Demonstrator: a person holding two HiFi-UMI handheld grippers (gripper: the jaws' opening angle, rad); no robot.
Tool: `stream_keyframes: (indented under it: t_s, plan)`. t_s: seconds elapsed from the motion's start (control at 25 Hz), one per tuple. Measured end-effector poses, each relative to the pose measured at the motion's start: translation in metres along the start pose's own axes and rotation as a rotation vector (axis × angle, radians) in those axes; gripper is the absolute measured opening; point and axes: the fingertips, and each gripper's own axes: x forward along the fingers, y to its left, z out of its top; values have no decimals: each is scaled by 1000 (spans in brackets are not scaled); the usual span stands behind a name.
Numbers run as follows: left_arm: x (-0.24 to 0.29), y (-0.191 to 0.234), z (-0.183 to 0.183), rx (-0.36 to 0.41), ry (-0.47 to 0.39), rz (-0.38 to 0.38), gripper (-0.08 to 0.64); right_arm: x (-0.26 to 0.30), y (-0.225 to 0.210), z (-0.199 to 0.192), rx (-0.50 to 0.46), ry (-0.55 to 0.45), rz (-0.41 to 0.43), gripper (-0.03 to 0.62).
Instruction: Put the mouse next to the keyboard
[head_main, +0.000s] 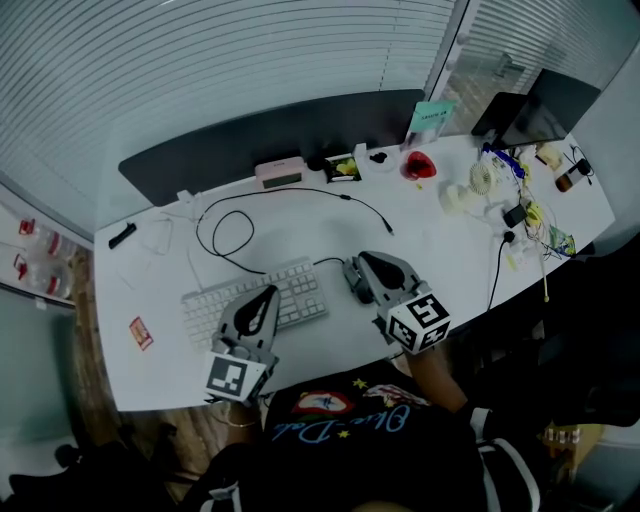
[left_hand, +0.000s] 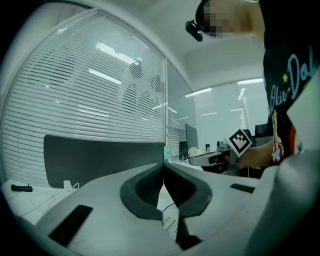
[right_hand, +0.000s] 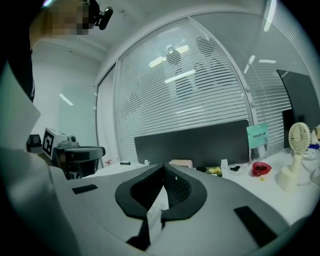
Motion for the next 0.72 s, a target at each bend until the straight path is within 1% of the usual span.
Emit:
stream_keyframes:
  t_s: [0.28,0.72]
  plan:
    - [1,1,-2,-6,6,-4,0,3,4,4,11,-3,14,-2]
    - [2,-3,-2,-4,14,-16,0,-3,2,6,10,-5,0,-2]
